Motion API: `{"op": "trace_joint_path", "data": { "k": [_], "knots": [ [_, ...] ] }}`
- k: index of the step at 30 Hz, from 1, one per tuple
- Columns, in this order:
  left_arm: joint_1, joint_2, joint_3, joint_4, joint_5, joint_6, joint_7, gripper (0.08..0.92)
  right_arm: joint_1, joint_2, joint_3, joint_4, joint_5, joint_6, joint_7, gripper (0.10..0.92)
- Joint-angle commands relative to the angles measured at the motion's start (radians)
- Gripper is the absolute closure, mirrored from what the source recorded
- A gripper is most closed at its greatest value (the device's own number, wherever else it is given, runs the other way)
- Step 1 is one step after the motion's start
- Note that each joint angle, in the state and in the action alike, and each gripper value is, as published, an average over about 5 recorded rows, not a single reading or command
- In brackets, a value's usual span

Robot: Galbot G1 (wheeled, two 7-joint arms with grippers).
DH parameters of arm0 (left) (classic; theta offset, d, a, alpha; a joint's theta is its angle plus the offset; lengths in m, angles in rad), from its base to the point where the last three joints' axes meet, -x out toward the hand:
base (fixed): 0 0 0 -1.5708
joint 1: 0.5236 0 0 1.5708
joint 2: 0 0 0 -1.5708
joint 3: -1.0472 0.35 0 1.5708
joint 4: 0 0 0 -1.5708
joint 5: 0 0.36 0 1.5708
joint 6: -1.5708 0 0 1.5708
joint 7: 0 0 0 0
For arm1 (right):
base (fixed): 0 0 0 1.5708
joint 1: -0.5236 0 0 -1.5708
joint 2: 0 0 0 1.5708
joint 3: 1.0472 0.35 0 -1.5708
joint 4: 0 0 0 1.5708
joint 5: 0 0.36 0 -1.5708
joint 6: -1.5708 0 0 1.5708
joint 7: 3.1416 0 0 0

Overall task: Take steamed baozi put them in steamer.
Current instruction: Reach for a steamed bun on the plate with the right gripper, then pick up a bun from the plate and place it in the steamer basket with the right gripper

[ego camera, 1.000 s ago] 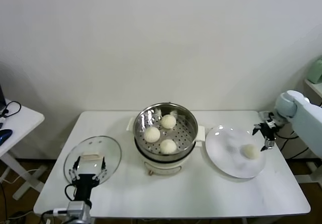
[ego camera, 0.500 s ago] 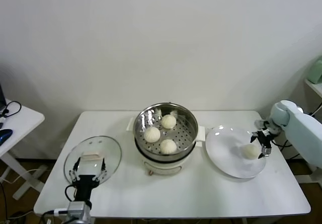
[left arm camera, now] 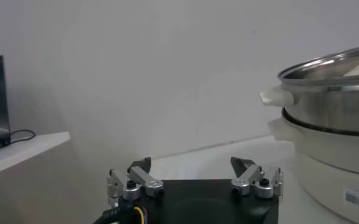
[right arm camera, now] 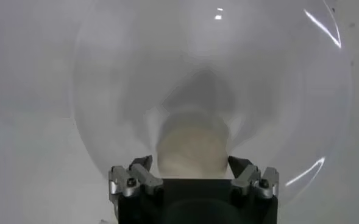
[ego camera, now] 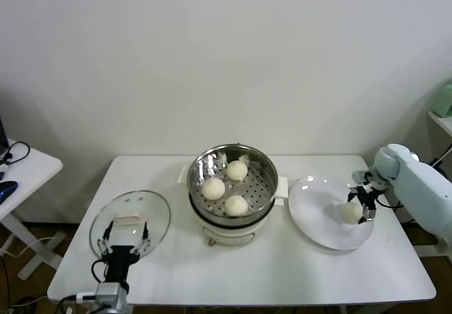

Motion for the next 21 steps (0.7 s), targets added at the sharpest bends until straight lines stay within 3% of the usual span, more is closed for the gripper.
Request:
{"op": "trace_joint_path", "data": {
  "k": [1,15,21],
  "knots": [
    [0.000,0.000,0.000,-0.001,0.001,0.001,-0.001,0.177,0.000,0.014,0.005,-0.015,-0.008,0.001,0.001,0.203],
    [0.002,-0.002,0.001,-0.007,0.001,0.002,0.000,0.177,0.019,-0.001,-0.012,0.000,0.024,-0.002,0.002,0.335],
    [0.004,-0.001,0.001,-0.011,0.002,-0.001,0.000,0.177,0.108,-0.031,-0.135,0.048,0.222,-0.070,0.007,0.346]
  ]
}}
